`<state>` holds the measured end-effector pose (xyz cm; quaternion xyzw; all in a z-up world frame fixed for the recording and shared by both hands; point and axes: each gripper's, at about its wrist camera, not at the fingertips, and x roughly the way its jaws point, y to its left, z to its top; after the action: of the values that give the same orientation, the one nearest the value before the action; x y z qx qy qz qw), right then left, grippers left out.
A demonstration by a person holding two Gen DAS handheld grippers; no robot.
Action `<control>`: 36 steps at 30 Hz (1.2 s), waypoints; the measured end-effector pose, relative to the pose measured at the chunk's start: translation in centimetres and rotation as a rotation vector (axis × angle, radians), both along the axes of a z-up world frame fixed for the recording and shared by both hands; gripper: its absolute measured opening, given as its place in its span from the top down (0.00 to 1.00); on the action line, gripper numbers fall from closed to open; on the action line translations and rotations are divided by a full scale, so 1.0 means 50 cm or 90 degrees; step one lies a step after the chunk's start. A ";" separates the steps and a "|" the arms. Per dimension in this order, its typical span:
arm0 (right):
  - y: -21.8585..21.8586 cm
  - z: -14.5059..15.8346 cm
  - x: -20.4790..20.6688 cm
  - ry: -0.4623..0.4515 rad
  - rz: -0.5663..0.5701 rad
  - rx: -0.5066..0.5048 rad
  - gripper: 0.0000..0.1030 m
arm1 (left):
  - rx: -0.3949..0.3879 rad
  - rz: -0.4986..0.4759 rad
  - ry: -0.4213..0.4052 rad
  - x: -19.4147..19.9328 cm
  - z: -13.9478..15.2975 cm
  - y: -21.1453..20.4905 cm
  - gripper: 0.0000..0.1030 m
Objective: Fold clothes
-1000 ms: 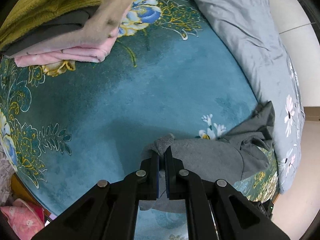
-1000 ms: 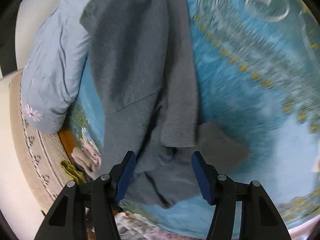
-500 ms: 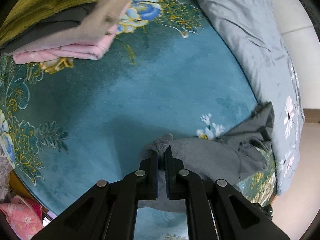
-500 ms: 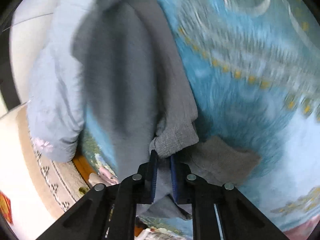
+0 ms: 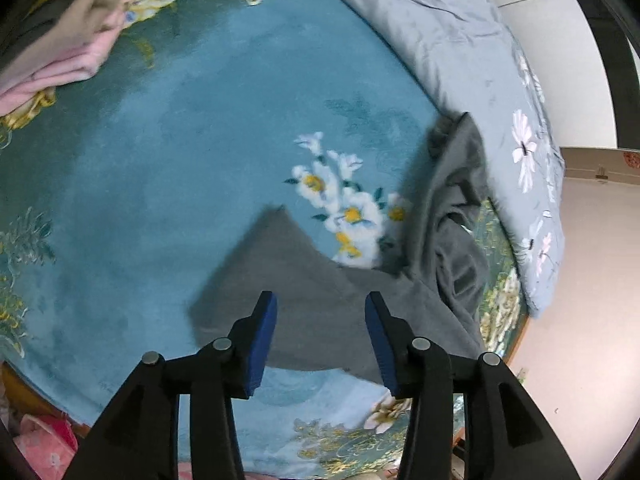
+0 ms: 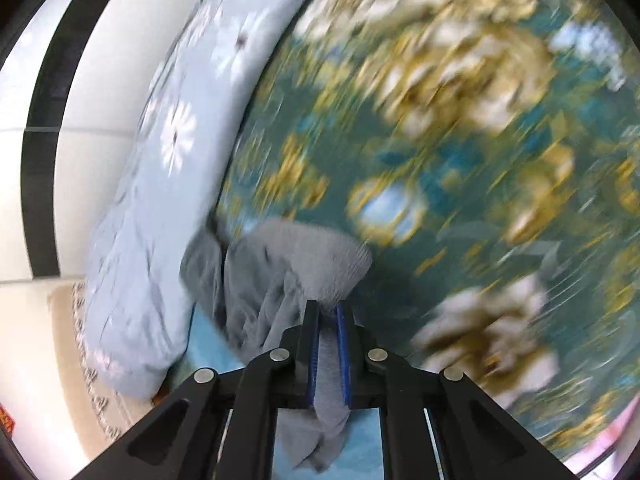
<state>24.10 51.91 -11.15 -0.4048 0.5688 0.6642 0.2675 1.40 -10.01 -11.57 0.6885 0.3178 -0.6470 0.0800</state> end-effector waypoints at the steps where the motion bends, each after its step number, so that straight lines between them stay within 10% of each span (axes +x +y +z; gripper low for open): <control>1: 0.042 0.026 0.030 0.006 -0.038 0.022 1.00 | -0.003 0.010 -0.009 0.010 -0.008 -0.008 0.54; 8: 0.133 0.027 0.071 -0.028 -0.092 0.026 1.00 | -0.004 0.126 -0.104 0.114 -0.096 -0.061 0.54; 14: 0.053 -0.100 0.010 -0.090 -0.044 -0.066 0.96 | -0.012 0.146 -0.136 0.142 -0.118 -0.071 0.51; 18: 0.000 -0.178 -0.018 -0.127 -0.039 -0.121 0.89 | -0.008 0.164 -0.131 0.122 -0.123 -0.082 0.48; 22: -0.023 -0.226 -0.034 -0.148 -0.044 -0.132 0.52 | 0.014 0.197 -0.121 0.071 -0.129 -0.083 0.44; 36: -0.009 -0.307 -0.044 -0.149 -0.108 -0.170 0.44 | -0.044 0.130 -0.168 -0.120 -0.209 -0.055 0.42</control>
<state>21.89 51.43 -26.52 -0.4616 0.6491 0.5062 0.3307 -4.62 -12.78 -22.02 0.7285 0.3503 -0.5502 0.2096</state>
